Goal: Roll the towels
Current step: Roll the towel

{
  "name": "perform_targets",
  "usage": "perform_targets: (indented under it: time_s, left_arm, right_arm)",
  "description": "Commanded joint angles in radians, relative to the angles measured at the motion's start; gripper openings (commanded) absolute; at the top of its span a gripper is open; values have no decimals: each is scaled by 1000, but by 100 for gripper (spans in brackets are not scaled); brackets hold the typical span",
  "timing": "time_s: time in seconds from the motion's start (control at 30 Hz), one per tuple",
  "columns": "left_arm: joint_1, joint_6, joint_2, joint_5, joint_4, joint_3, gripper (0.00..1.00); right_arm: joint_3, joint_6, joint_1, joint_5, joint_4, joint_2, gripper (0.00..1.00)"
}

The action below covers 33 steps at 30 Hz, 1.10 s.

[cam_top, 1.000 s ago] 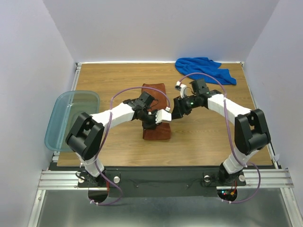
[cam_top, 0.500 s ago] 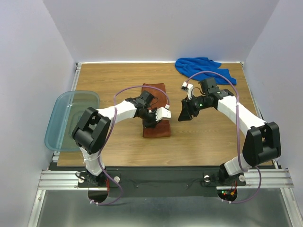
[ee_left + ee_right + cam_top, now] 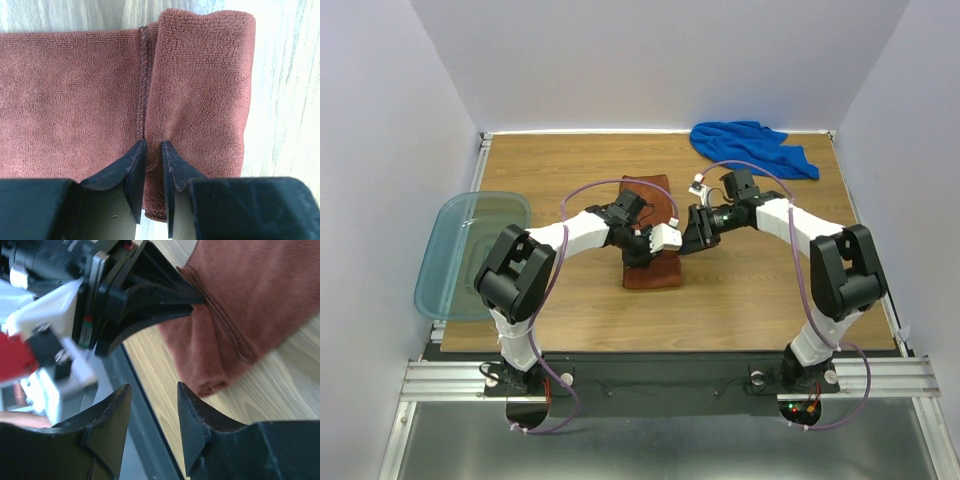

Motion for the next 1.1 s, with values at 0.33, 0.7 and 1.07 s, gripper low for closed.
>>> perform_targets:
  time_s: [0.33, 0.7, 1.07]
  left_arm:
    - [21, -18, -9, -7, 39, 6, 31]
    - [28, -8, -139, -41, 47, -54, 67]
    - [-113, 135, -524, -221, 226, -397, 81]
  right_arm:
    - [-1, 164, 120, -37, 208, 173, 47]
    - [3, 190, 121, 46, 266, 327, 45]
    - [29, 242, 121, 13, 266, 383, 45]
